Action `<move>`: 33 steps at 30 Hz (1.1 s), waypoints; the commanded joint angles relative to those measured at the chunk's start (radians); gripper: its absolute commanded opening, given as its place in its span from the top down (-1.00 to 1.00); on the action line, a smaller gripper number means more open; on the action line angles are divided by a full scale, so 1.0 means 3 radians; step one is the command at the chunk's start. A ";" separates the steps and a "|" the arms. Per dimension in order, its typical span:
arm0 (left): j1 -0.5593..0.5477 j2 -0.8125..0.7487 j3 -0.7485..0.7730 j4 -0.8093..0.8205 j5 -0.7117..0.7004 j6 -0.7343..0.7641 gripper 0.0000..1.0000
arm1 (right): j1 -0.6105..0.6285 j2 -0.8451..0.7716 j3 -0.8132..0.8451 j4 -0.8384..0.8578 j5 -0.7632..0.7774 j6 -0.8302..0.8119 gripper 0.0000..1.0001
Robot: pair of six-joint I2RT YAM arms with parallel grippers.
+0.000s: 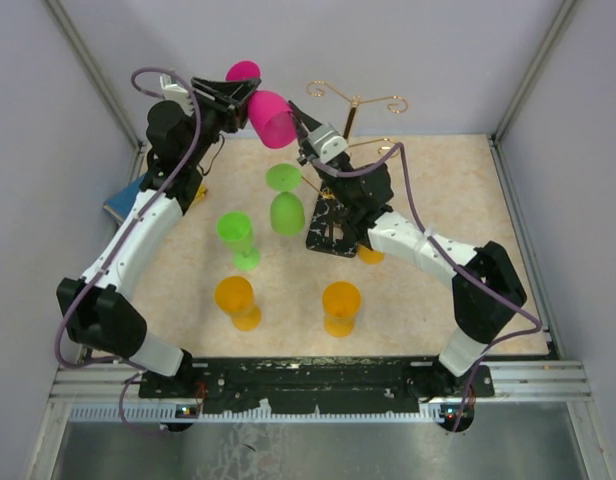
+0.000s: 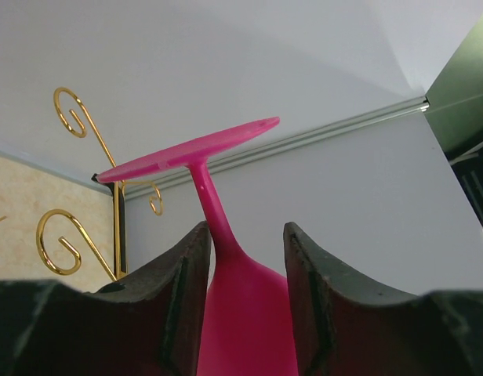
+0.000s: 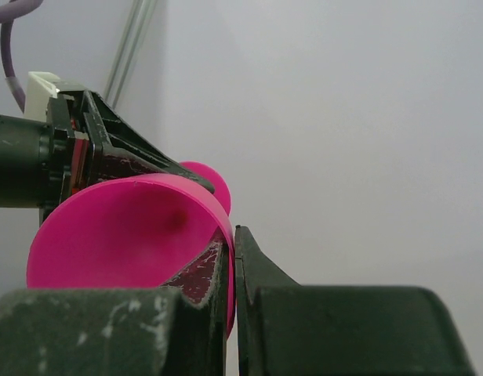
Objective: Place the wine glass upside down on the wine glass rack
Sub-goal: Turn the wine glass upside down at the wine rack.
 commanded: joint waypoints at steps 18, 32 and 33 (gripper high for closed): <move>0.0209 0.0322 0.0230 0.0513 0.0598 0.0012 1.00 | 0.0176 0.0143 0.0013 0.0256 -0.0044 -0.0348 0.82; 0.0690 0.0252 0.0194 0.0992 0.0589 0.1341 1.00 | 0.0175 0.0042 0.0009 -0.0171 0.0512 -0.0588 -0.42; 0.0715 0.0254 0.0162 0.1030 0.0578 0.1550 1.00 | 0.0176 0.0041 0.0035 -0.0235 0.0607 -0.0582 -0.49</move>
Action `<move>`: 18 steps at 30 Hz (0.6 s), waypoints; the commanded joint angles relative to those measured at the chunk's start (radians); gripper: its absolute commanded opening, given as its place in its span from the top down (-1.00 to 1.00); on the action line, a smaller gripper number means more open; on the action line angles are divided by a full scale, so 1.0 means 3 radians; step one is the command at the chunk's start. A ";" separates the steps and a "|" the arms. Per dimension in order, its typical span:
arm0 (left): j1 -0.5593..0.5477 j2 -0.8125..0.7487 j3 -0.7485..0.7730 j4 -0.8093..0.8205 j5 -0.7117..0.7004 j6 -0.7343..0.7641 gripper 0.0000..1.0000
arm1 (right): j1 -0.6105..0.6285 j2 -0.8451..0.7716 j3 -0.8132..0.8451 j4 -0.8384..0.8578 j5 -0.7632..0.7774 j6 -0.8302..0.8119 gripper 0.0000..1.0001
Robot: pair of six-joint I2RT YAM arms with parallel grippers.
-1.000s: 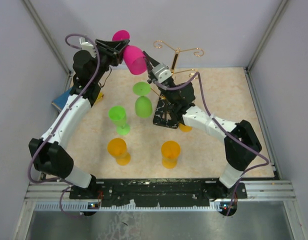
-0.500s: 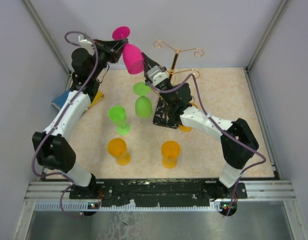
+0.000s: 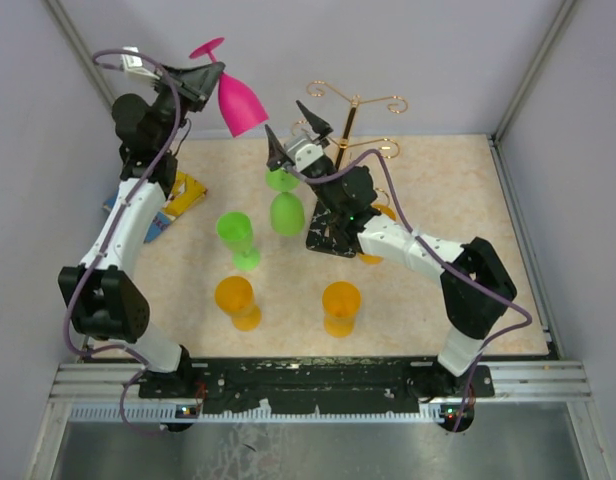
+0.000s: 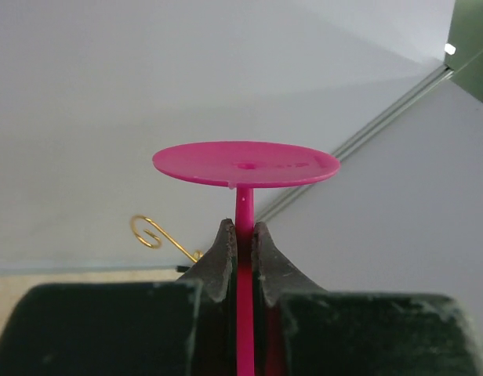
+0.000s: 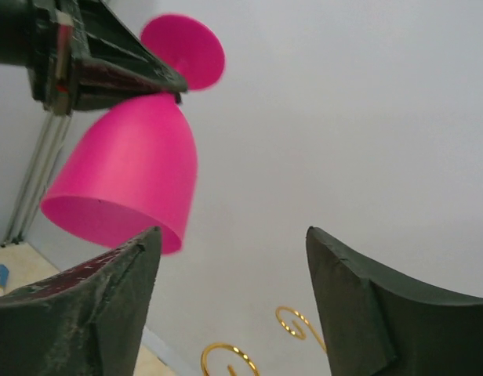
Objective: Place the wine glass upside down on the wine glass rack
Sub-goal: Turn the wine glass upside down at the wine rack.
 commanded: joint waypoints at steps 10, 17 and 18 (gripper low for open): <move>0.0106 0.0259 -0.0426 0.0626 0.0580 0.2803 1.00 | -0.0100 -0.0390 0.0364 -0.0856 0.1132 0.0088 -0.75; 0.0101 0.0464 -0.0907 0.1489 0.1123 0.2957 1.00 | -0.0339 -0.0516 0.0673 -0.1481 0.1396 0.0399 -0.75; 0.0098 0.0501 -0.0902 0.1539 0.1217 0.2953 1.00 | -0.0357 -0.0524 0.0710 -0.1545 0.1441 0.0376 -0.75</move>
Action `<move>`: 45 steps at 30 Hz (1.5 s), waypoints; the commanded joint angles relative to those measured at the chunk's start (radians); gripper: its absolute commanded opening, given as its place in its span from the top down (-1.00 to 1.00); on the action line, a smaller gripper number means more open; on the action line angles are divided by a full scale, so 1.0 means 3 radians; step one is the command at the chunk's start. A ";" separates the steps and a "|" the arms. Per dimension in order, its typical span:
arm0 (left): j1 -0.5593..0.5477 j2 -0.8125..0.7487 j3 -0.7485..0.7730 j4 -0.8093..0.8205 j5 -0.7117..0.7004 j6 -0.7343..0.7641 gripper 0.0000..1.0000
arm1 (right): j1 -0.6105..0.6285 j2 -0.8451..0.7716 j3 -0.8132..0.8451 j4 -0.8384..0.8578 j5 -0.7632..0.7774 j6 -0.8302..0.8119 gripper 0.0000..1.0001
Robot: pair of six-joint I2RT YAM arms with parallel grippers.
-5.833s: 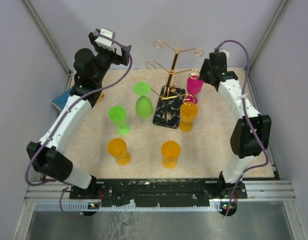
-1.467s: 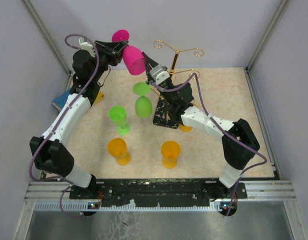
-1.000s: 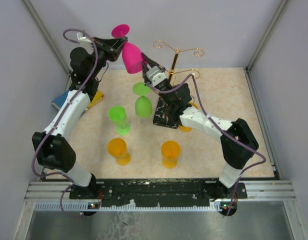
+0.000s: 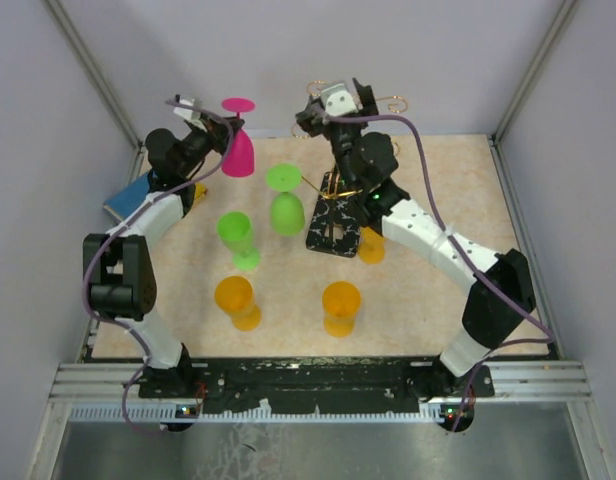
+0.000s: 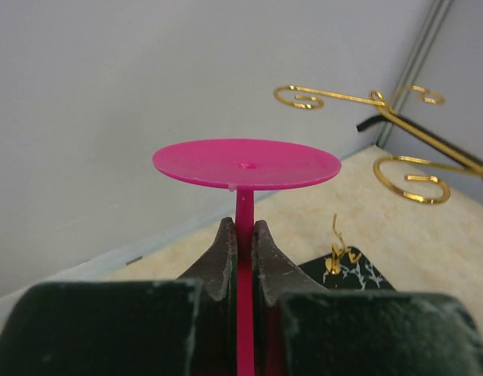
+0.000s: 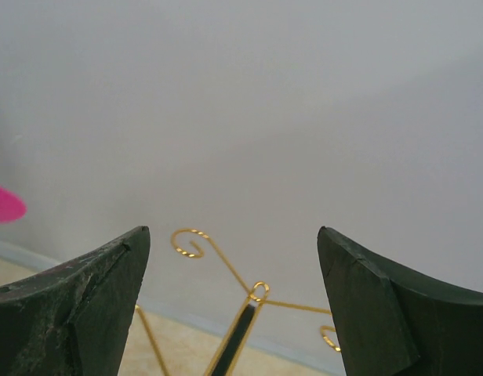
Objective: Place the wine glass upside down on the wine glass rack
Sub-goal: Turn the wine glass upside down at the wine rack.
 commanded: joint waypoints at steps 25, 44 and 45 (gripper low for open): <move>-0.0231 0.0556 -0.0441 0.2705 0.1336 -0.0472 1.00 | -0.0338 -0.0443 -0.0161 -0.0218 0.0381 -0.0212 -0.78; -0.0234 0.1163 0.0325 0.3106 0.2171 -0.1578 1.00 | -0.0399 -0.0485 -0.0266 -0.0197 0.0417 -0.0278 -0.79; -0.0231 0.1195 0.0357 0.3132 0.2183 -0.1616 1.00 | -0.0402 -0.0487 -0.0270 -0.0197 0.0414 -0.0276 -0.79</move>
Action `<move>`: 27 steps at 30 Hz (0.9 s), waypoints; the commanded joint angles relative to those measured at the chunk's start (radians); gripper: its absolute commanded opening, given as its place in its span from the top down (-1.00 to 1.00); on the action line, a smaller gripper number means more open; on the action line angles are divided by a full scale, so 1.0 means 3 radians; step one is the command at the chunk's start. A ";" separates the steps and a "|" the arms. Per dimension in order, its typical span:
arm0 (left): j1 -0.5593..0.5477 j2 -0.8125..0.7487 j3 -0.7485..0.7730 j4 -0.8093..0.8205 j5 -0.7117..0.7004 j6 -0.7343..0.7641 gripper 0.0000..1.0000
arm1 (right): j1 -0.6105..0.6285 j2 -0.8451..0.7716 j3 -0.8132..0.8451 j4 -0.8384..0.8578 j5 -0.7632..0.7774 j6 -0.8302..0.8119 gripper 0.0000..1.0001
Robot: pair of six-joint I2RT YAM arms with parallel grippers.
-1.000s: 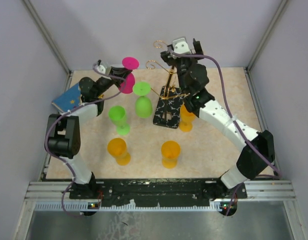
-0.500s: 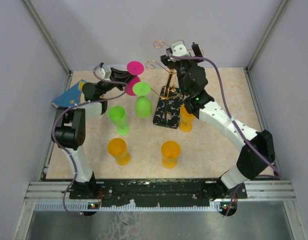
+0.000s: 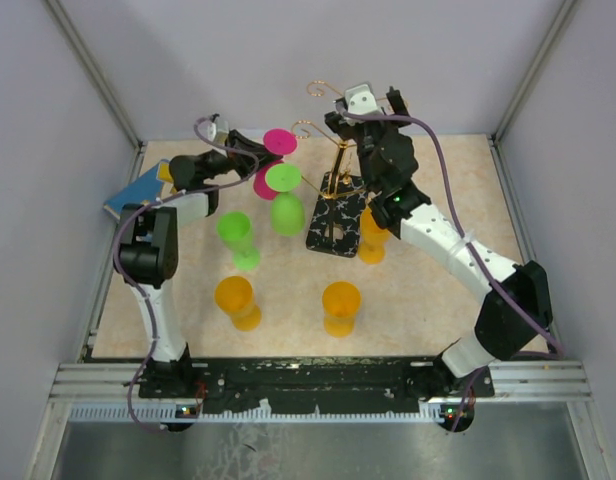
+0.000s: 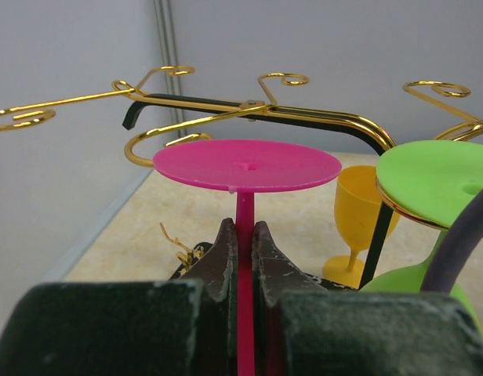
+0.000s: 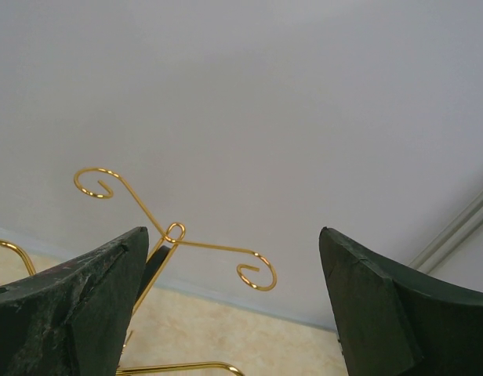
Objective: Place the wine glass upside down on the wine glass rack
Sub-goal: Turn the wine glass upside down at the wine rack.
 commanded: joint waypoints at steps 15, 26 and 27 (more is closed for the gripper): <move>-0.0017 0.0422 0.0556 0.0884 0.0195 -0.0633 1.00 | -0.0079 -0.0118 -0.0009 0.0160 0.0012 -0.0085 -0.80; -0.0081 0.0617 0.0803 0.0860 0.0196 -0.0622 1.00 | -0.0079 -0.0062 0.0035 0.0147 -0.0028 -0.0108 -0.80; -0.0086 0.0634 0.0838 0.0855 0.0195 -0.0631 1.00 | -0.0079 -0.0059 0.0038 0.0148 -0.0033 -0.0110 -0.80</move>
